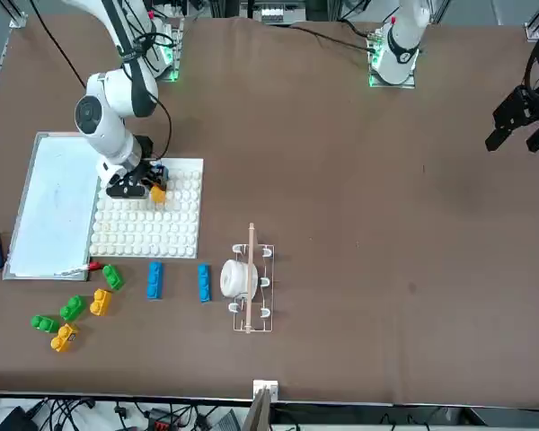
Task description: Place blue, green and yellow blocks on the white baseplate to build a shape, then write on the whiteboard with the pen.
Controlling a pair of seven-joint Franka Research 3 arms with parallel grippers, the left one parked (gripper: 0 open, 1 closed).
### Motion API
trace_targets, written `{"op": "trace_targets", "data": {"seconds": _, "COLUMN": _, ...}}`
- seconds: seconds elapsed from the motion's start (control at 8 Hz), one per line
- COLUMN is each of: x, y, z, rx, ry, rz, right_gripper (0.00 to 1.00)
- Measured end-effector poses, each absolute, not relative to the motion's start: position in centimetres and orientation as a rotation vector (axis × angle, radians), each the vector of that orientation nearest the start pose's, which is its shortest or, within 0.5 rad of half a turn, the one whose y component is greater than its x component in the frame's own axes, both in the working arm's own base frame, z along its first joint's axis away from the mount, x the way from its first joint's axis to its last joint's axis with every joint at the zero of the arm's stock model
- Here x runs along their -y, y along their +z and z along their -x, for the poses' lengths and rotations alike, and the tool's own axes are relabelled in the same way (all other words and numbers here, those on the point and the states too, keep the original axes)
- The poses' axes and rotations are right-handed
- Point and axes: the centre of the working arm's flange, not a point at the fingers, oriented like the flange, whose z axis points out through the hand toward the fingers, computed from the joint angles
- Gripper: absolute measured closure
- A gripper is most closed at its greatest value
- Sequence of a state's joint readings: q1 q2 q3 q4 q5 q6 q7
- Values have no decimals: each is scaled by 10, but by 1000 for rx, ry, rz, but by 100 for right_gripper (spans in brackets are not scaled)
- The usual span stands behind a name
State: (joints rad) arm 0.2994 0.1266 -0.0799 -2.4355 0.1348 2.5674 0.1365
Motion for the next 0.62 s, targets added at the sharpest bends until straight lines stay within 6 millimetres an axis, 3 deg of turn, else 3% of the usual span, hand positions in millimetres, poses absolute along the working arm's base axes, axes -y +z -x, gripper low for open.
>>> {"op": "trace_targets", "data": {"seconds": 0.62, "x": -104, "y": 253, "z": -479, "rx": -43, "ry": 7, "rz": 3078, "right_gripper": 59}}
